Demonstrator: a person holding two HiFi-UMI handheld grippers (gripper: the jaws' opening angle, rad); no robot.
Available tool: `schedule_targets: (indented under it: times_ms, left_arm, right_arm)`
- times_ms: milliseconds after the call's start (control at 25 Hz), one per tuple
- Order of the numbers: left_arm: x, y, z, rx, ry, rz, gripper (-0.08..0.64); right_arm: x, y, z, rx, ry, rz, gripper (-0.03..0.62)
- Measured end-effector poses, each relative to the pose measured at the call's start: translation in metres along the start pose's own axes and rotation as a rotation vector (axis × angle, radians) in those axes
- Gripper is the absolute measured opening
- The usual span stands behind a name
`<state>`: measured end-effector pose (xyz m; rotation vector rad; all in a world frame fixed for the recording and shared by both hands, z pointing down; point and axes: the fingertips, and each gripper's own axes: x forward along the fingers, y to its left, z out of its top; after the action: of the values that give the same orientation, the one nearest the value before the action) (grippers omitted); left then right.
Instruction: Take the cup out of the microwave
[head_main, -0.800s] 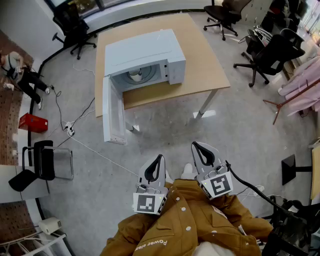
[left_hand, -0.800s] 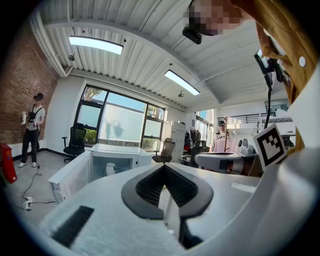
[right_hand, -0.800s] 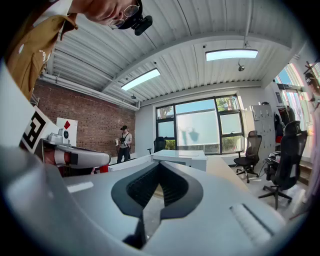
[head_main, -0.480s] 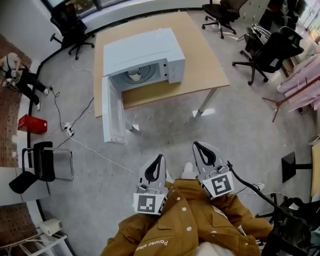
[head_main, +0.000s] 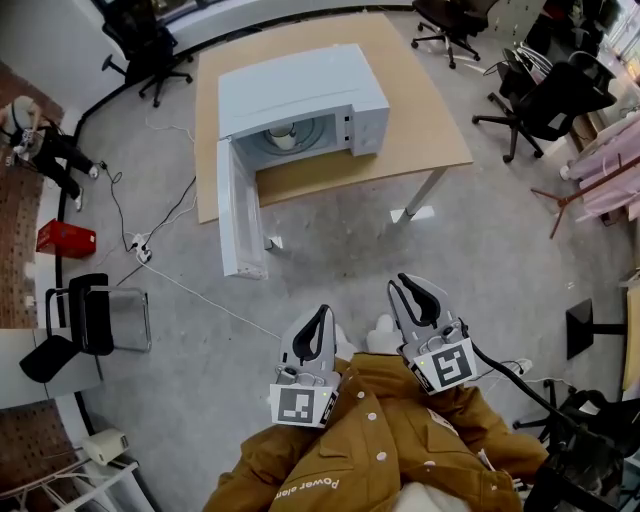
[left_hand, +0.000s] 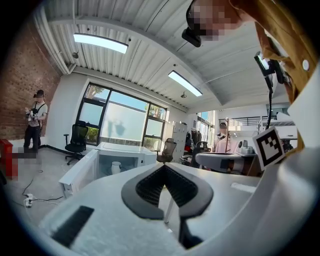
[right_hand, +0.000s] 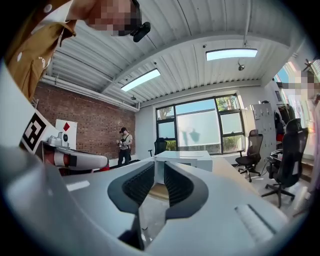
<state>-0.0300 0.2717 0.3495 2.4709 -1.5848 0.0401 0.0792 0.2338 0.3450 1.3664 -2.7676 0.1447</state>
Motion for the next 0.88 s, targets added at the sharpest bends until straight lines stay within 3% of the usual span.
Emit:
schedule_targets:
  times_ms: [440, 720, 880]
  left_arm:
    - [-0.002, 0.040, -0.006, -0.011, 0.019, -0.048, -0.003]
    - [0.048, 0.063, -0.004, -0.016, 0.046, -0.007, -0.003]
    - [0.101, 0.076, 0.015, -0.060, -0.006, 0.037, -0.002]
  right_arm:
    - [0.024, 0.007, -0.003, -0.004, -0.011, -0.097, 0.048]
    - [0.072, -0.042, -0.003, 0.006, -0.009, -0.086, 0.032]
    - [0.113, -0.084, 0.004, 0.020, -0.013, -0.046, 0.028]
